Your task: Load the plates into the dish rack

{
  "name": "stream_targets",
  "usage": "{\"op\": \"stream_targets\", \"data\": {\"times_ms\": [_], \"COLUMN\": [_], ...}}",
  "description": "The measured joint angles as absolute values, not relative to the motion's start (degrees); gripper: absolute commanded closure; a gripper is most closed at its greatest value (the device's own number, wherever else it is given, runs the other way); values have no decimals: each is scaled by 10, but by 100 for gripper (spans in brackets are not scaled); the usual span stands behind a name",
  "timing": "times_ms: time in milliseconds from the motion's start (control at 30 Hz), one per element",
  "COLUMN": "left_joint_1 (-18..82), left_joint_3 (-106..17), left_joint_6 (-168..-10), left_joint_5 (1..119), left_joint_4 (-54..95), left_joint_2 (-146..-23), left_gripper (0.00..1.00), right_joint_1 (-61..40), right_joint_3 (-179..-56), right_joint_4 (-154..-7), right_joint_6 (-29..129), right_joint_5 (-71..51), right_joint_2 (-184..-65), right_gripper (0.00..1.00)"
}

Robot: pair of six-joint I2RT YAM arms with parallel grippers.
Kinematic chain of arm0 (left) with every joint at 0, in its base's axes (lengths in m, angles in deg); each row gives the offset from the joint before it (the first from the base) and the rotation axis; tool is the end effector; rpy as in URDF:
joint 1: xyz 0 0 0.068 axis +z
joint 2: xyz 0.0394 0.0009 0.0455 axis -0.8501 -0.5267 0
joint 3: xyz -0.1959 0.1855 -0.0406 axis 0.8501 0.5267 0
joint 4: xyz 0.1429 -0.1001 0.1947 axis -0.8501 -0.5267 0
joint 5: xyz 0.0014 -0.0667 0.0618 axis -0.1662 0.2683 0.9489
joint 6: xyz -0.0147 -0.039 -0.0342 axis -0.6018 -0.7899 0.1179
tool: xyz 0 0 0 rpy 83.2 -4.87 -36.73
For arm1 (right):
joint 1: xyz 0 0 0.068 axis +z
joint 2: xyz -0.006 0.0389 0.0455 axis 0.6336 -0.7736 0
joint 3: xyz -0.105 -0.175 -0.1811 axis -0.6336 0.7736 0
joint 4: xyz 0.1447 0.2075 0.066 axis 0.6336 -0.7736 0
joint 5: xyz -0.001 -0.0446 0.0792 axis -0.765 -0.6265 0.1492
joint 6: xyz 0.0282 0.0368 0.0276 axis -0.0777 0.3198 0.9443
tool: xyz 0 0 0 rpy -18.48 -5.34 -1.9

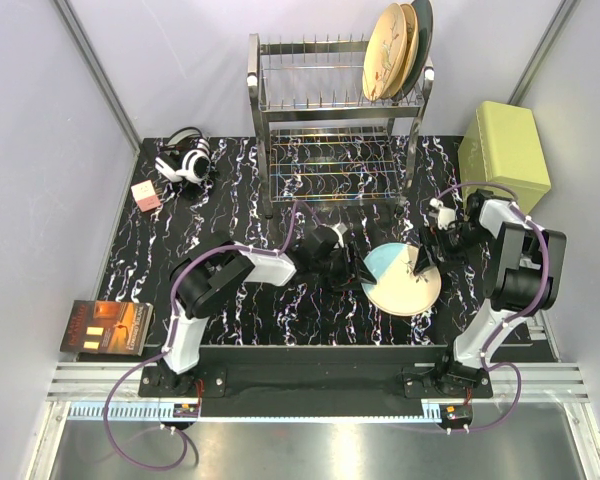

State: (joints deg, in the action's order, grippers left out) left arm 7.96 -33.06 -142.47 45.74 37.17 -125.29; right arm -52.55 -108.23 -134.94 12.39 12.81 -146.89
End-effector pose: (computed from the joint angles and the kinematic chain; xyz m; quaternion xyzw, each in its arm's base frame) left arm 0.2528 -0.3252 0.1182 -0.0241 0.8807 -0.4642 0.0909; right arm 0.3052 -0.0534 0.1649 -0.1443 0.9548 0.2471 0.0806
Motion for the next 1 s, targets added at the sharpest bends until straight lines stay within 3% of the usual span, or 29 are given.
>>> {"op": "stream_targets", "data": {"times_ms": [200,400,533,667,1000], "left_joint_1": [92,109,117,121,127], "left_joint_3": [-333,-344,-352,-358,-363], "left_joint_6": [-1458,-1486,-1494,-1502,-1509], "left_joint_5": [441,396,373,356,329], "left_joint_4": [368,374,376,378,390], "left_joint_2": [-1270,-1298,-1310,-1319,-1332], "left_gripper": [62,73,74,75,76], "right_joint_1": [-540,-590,-611,-615,-619], "right_joint_3": [-1095,-1169,-1187,-1195,-1210], "right_joint_4": [-1380,-1479,-1514,-1531,-1541], "right_joint_6": [71,1,-42,-73,-88], "right_joint_5": [149,227,256,270,323], "right_joint_2": [-1499,-1591,-1617,-1631,-1666], "right_gripper": [5,11,14,23,28]}}
